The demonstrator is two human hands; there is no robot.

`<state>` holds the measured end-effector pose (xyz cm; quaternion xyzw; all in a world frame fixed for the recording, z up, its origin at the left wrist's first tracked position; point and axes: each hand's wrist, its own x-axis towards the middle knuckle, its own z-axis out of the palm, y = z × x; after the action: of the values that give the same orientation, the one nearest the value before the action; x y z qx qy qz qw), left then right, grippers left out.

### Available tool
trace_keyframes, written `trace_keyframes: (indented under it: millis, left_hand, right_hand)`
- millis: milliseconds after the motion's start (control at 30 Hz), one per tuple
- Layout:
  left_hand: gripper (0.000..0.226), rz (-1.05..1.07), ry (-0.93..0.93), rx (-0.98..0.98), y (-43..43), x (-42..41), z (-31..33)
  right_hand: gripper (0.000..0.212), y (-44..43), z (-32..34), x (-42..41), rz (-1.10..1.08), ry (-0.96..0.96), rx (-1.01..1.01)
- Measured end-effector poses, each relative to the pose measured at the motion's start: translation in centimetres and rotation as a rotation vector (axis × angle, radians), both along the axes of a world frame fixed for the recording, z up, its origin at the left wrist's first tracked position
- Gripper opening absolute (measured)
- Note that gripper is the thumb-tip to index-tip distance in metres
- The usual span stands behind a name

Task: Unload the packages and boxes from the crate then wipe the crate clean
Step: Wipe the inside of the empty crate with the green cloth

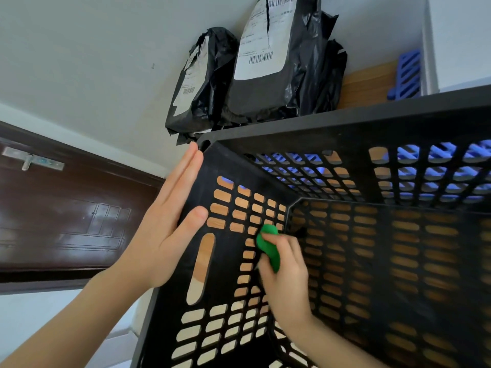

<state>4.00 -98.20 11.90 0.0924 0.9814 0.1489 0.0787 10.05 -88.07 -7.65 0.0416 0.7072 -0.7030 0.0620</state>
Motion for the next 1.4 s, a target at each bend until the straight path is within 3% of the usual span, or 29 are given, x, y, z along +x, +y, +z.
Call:
trace_keyframes:
  millis: [100,200,333,433,567,667,767,867,967,1067,1133,1267,1400]
  left_hand:
    - [0.064,-0.018,0.01,0.002,-0.2,-0.1,0.0]
    - [0.064,-0.019,0.013,-0.008,-0.2,-0.2,-0.1]
    - [0.066,0.006,0.012,-0.018,0.1,-0.1,0.0]
    - [0.065,0.011,0.016,-0.029,0.1,-0.1,-0.1]
    - [0.064,0.002,0.032,-0.044,0.1,0.0,0.0]
    - [0.064,-0.001,0.032,-0.063,0.2,-0.1,0.1]
    - [0.064,0.007,0.039,-0.062,0.2,0.1,0.0]
    - [0.063,0.008,0.047,-0.048,0.0,0.1,0.0]
    - [0.061,-0.011,0.061,-0.041,-0.3,0.1,-0.1]
    - [0.06,-0.019,0.076,-0.019,-0.5,0.1,-0.2]
    - [0.06,-0.016,0.08,-0.007,-0.6,0.3,-0.2]
    - [0.062,-0.004,0.073,0.029,-1.1,0.3,-0.4]
    - [0.06,-0.003,0.097,0.046,-1.4,0.3,-0.5]
  right_hand:
    - [0.042,-0.1,5.0,1.0,0.049,0.242,-0.086]
    - [0.041,-0.7,4.9,2.2,0.089,0.473,-0.009]
    - [0.044,0.3,-1.1,2.4,0.123,0.117,0.123]
    - [0.044,0.8,-1.3,2.1,0.117,0.004,0.098]
    - [0.039,0.4,4.2,3.1,0.124,0.246,-0.058]
    - [0.04,0.0,2.9,4.4,0.159,0.443,0.036]
    - [0.048,0.9,-2.2,4.4,0.196,0.2,0.181]
    - [0.044,1.4,-2.5,4.1,0.193,0.053,0.147]
    - [0.042,0.8,1.7,4.7,0.204,0.201,-0.007]
    - [0.041,0.5,2.1,5.5,0.263,0.44,0.05]
    - [0.041,0.9,-0.3,5.5,0.298,0.385,0.164]
    - [0.04,1.9,-2.0,4.7,0.362,0.054,0.23]
    - [0.037,1.5,3.0,4.6,0.275,0.133,0.015]
